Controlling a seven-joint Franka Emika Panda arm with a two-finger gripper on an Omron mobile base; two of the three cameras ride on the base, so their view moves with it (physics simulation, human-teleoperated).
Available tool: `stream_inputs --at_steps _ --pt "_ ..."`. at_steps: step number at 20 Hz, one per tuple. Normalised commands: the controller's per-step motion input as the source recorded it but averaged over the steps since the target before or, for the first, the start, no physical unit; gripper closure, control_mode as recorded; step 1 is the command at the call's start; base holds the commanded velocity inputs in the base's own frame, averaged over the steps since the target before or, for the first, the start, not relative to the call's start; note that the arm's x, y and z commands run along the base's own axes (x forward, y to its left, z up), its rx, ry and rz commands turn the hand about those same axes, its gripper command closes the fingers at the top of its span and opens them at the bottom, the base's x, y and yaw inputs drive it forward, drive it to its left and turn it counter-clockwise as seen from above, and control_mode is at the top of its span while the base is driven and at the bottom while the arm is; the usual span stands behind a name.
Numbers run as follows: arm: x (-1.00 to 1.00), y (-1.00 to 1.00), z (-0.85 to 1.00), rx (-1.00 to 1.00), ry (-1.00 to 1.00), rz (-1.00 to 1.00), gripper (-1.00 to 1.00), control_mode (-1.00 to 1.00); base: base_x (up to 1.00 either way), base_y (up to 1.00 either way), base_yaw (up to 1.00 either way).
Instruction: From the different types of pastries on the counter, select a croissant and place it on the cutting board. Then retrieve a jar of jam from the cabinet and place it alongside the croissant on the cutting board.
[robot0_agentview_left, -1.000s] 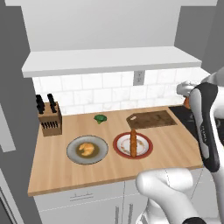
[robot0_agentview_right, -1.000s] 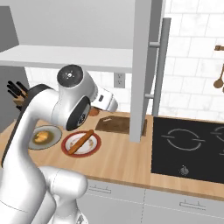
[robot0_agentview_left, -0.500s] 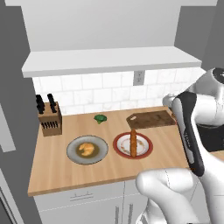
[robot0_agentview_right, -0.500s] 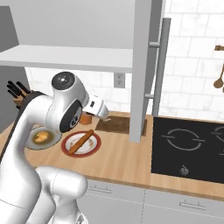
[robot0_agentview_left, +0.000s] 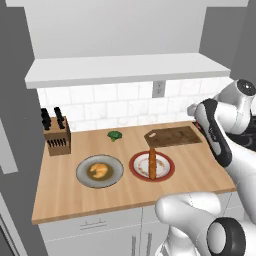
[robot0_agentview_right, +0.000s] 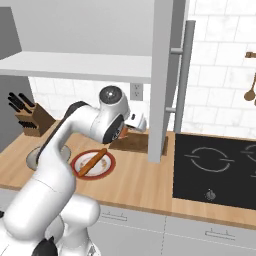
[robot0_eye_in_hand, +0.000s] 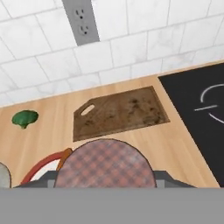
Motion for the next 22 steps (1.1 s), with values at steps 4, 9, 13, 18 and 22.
stream_inputs --at_steps 4,9,13,18,22 --pt "-0.14 0.20 -0.49 0.01 0.06 0.03 1.00 -1.00 0.00 0.00 0.00" --pt "-0.05 0.08 -0.61 -0.06 0.08 0.01 1.00 -1.00 0.00 0.00 0.00" --pt "0.92 -0.25 -0.04 0.01 0.00 0.00 1.00 -1.00 0.00 0.00 0.00" --pt "0.76 -0.28 -0.01 0.01 0.00 0.00 1.00 -1.00 0.00 0.00 0.00" --pt "0.43 -0.09 -0.40 -0.02 0.05 0.03 1.00 -1.00 0.00 0.00 0.00"
